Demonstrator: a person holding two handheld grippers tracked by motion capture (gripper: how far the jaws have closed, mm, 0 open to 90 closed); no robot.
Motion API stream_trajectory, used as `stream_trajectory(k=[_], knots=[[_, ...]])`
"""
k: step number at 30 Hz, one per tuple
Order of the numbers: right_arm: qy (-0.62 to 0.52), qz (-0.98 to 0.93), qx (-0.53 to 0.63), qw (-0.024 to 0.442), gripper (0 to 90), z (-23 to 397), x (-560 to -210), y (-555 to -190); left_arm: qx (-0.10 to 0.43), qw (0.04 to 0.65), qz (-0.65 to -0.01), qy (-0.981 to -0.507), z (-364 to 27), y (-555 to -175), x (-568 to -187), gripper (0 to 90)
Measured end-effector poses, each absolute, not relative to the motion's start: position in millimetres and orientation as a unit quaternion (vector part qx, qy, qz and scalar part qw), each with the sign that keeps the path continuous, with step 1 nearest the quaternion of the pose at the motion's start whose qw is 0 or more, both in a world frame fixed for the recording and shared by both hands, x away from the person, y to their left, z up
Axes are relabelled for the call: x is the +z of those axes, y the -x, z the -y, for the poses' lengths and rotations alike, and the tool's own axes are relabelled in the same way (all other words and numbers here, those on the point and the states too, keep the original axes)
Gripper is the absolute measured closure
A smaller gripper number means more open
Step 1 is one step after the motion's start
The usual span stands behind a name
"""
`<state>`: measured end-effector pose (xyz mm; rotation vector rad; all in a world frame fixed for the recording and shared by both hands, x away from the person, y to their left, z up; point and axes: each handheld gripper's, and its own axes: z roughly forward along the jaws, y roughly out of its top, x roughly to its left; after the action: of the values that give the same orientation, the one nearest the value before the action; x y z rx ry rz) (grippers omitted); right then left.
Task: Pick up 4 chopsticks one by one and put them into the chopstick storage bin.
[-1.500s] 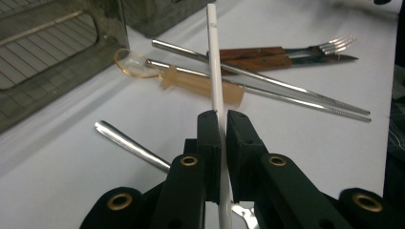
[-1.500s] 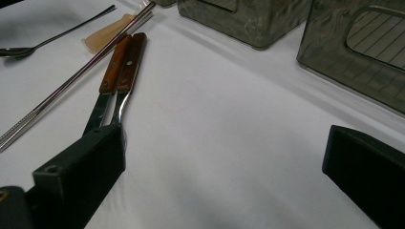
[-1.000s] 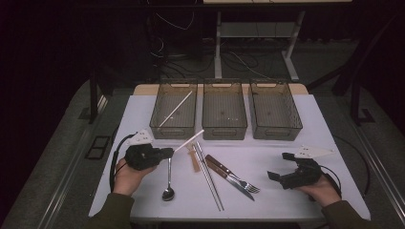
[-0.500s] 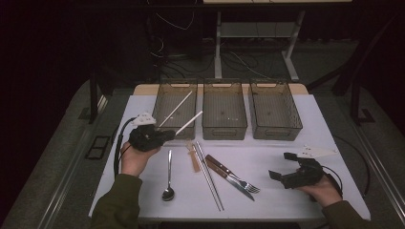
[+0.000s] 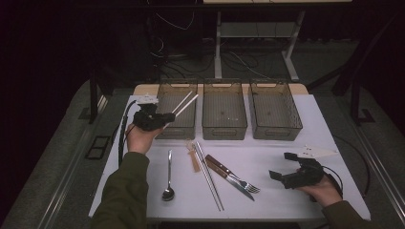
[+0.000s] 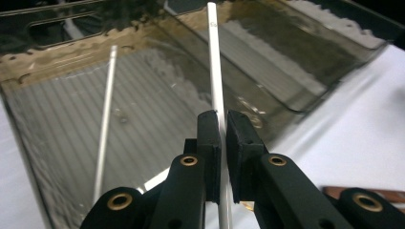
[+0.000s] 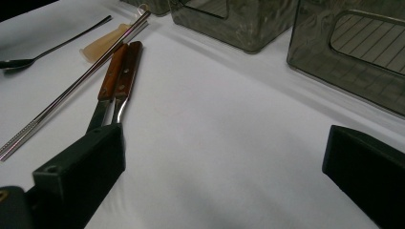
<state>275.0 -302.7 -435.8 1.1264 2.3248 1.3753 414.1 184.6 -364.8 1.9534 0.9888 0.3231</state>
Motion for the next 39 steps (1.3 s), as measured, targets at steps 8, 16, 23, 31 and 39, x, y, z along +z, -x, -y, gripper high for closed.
stream_trajectory(k=[8,16,23,31,39], knots=[[-0.383,-0.789,0.468,0.106,0.8,303,-436,-275,0.126,0.449,-0.438,-0.769,-193,-440,-368,84.6],[-0.384,-0.788,0.470,0.107,0.8,303,-435,-275,0.133,0.419,-0.441,-0.782,-188,-461,-362,84.6],[-0.383,-0.785,0.474,0.109,0.8,304,-435,-274,0.128,0.411,-0.451,-0.782,-180,-481,-371,84.6],[-0.382,-0.785,0.476,0.107,0.8,305,-434,-274,0.129,0.405,-0.452,-0.784,-169,-497,-372,84.5],[-0.383,-0.783,0.478,0.106,0.8,305,-434,-274,0.127,0.384,-0.463,-0.789,-162,-506,-384,84.4]])
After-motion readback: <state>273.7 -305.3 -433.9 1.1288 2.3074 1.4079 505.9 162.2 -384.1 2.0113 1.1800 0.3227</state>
